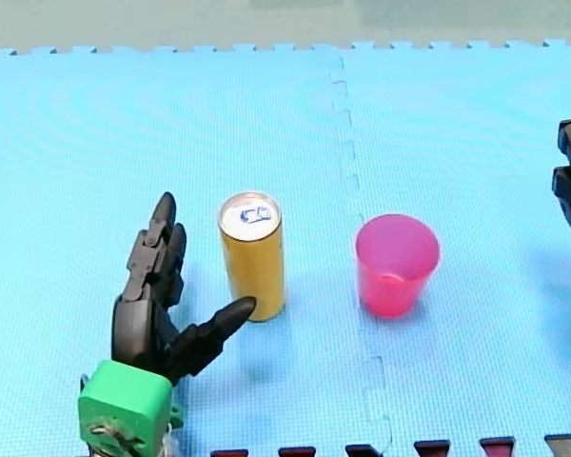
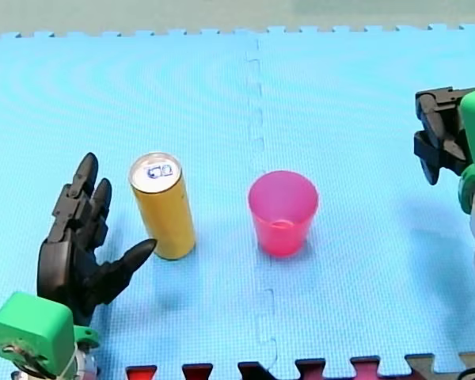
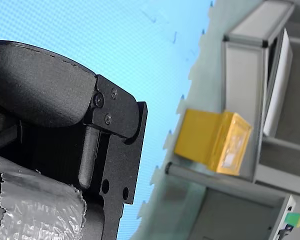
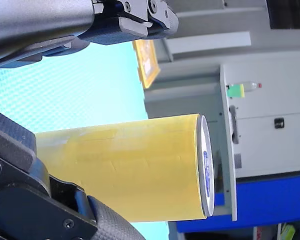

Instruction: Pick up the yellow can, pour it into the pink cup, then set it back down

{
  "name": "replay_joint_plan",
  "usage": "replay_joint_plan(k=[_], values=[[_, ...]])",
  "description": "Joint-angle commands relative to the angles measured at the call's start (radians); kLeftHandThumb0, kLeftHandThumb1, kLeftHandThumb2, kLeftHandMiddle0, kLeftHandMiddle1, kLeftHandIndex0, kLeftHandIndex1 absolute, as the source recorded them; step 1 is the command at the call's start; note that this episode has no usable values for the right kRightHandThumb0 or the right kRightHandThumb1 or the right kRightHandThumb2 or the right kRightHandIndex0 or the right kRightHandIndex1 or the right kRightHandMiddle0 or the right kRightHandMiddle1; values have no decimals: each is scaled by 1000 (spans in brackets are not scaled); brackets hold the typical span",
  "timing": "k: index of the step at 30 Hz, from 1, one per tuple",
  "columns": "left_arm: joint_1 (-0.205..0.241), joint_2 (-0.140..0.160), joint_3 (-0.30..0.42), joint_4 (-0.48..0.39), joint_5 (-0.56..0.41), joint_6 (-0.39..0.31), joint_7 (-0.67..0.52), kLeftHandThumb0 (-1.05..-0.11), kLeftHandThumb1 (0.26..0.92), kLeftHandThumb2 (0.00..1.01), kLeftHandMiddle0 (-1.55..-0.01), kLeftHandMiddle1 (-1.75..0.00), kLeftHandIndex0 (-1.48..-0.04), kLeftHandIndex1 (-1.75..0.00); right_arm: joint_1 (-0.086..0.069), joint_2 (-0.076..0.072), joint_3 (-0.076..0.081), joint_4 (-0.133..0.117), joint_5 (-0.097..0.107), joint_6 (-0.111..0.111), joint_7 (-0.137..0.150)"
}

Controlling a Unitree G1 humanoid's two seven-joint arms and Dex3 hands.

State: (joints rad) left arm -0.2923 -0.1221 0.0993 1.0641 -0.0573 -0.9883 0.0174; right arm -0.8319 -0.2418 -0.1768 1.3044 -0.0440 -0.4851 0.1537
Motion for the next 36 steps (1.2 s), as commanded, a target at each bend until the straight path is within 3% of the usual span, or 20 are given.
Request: replay_joint_plan(k=[1, 8, 16, 28, 36], values=[[7, -1, 6, -13, -6, 10, -9, -835, 650, 0, -203, -2, -239, -2, 3, -3, 1, -2, 1, 0, -2], [15, -2, 9, -35, 5, 31, -14, -827, 647, 0, -200, 0, -244, -3, 4, -15, 13, 5, -14, -1, 12], [30, 1, 5, -61, 19, 41, -17, -811, 642, 0, -189, 0, -247, -2, 9, -10, 10, 3, -10, -12, 6], [30, 5, 1, -67, 26, 50, -20, -806, 639, 0, -176, 0, -252, -2, 8, -8, 11, 3, -12, -8, -10], [-17, 16, -15, -51, 80, 100, 29, -807, 640, 0, -178, -2, -257, -2, 5, -9, 13, 3, -11, -5, -9]])
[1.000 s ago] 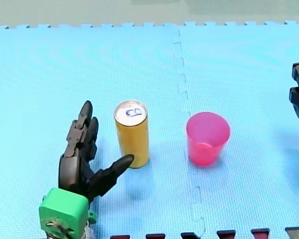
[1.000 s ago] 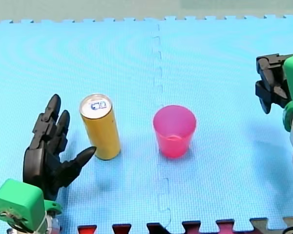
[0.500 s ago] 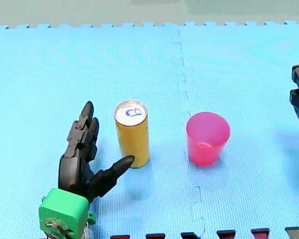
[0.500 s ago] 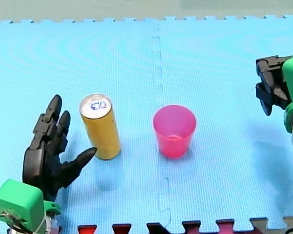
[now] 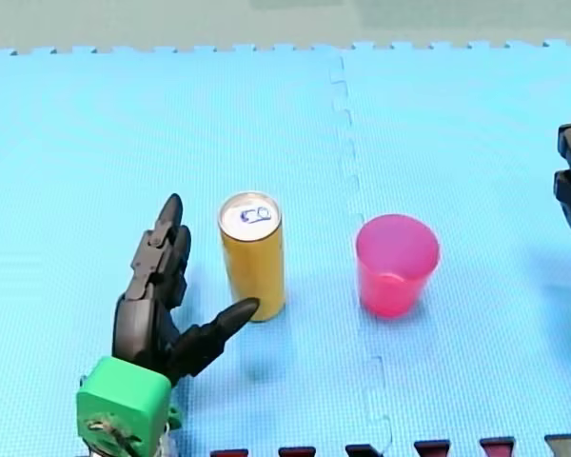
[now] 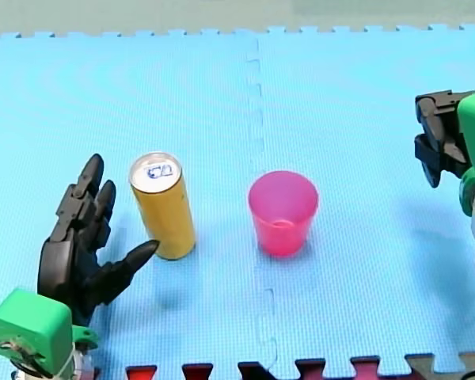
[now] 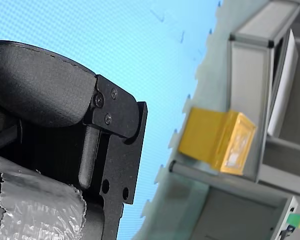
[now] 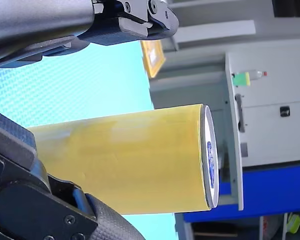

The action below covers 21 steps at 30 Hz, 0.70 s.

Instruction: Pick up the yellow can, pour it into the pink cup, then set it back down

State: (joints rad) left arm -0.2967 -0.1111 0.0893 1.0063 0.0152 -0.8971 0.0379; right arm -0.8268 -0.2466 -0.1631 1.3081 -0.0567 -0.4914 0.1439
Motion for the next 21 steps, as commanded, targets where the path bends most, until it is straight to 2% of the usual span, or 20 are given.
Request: replay_joint_plan(k=[1, 7, 11, 21], values=[[-21, 6, -9, 9, 16, 16, 15, -804, 640, 0, -180, -2, -257, -2, -1, -3, -1, -1, 3, 2, 0], [-64, 1, -22, 29, 27, 34, 21, -811, 650, 4, -206, -12, -239, 0, 2, -3, -7, -5, 8, -7, -5], [-89, -5, -34, 44, 38, 41, 31, -868, 683, 12, -223, -14, -230, 0, -2, -5, -6, -7, 7, -5, -2], [-100, -17, -39, 43, 16, 74, -13, -896, 708, 7, -228, -8, -208, 0, -1, -7, -5, -12, 8, -10, 3]])
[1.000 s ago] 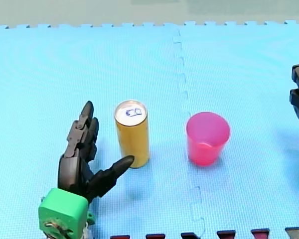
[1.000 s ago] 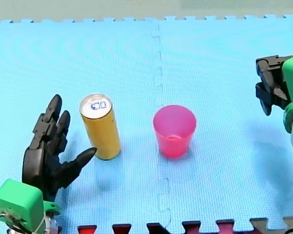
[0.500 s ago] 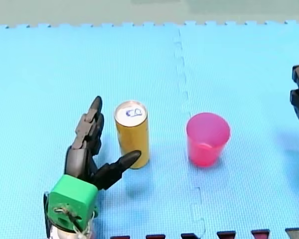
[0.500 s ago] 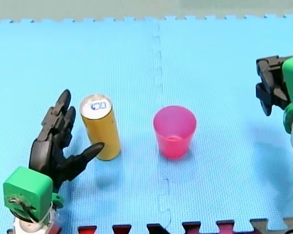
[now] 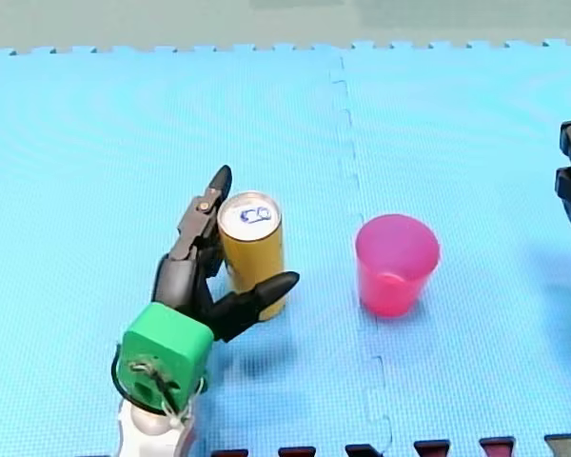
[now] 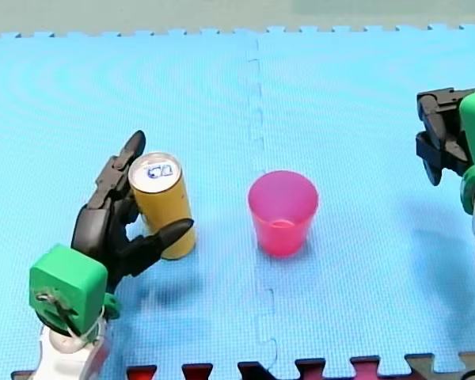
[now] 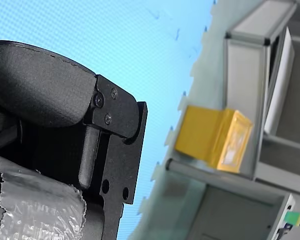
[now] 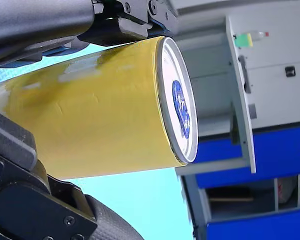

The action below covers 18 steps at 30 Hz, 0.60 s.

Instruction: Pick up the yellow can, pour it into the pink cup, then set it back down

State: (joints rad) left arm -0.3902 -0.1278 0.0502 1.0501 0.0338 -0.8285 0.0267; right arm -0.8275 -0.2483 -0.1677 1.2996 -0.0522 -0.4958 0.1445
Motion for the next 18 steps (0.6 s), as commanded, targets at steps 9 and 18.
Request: replay_joint_plan(k=[9, 18], values=[[-25, -25, 15, 13, -41, 20, -36, -829, 668, 0, -211, 0, -209, -1, -1, -11, 2, -8, 4, 1, 15], [-22, -28, 11, 13, -41, 28, -53, -812, 666, 0, -222, -4, -212, -1, 4, -12, 3, -13, 6, -1, 13]])
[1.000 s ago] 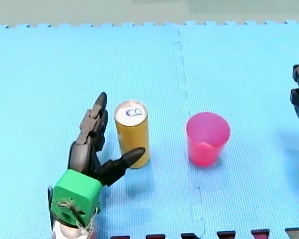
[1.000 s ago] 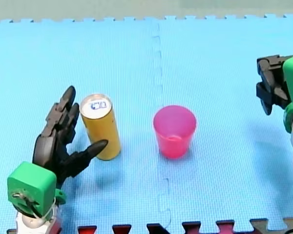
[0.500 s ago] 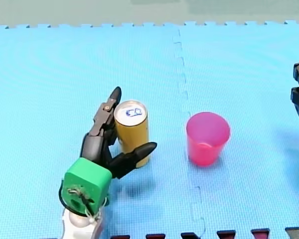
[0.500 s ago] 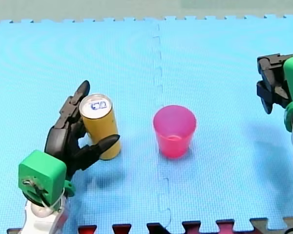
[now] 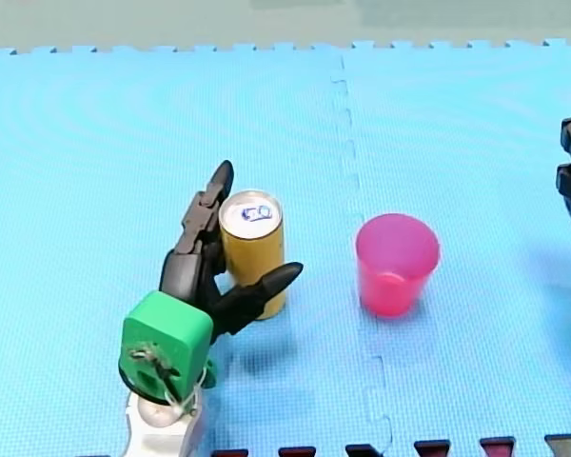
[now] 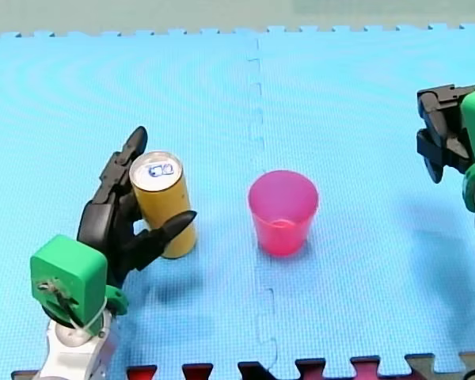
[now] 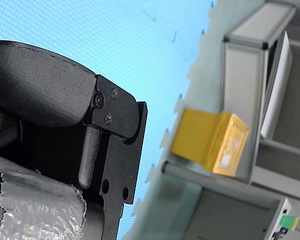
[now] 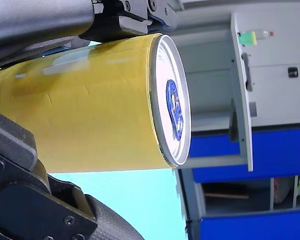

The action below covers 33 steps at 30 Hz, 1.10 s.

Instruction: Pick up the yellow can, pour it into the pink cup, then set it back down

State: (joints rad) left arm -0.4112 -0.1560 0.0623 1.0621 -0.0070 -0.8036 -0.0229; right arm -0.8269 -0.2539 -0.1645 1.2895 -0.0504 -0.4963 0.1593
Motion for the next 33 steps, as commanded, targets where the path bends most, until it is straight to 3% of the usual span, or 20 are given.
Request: replay_joint_plan(k=[1, 14, 20, 33], values=[[0, 0, 0, 0, -2, 3, -6, -811, 667, 0, -222, -4, -212, -1, 4, -7, 0, -4, 4, -1, -2], [17, 3, 7, -26, -20, 12, -32, -841, 689, 6, -221, -1, -207, 0, 6, -9, 11, -11, -2, 0, -19], [25, 6, 4, -38, -14, 23, -30, -858, 698, 5, -222, -1, -204, 0, 9, -20, 26, -13, -13, 5, -13], [45, 28, -20, -15, 49, 34, 52, -941, 743, 6, -229, -1, -203, 0, 13, -23, 18, -17, 4, 6, -8]])
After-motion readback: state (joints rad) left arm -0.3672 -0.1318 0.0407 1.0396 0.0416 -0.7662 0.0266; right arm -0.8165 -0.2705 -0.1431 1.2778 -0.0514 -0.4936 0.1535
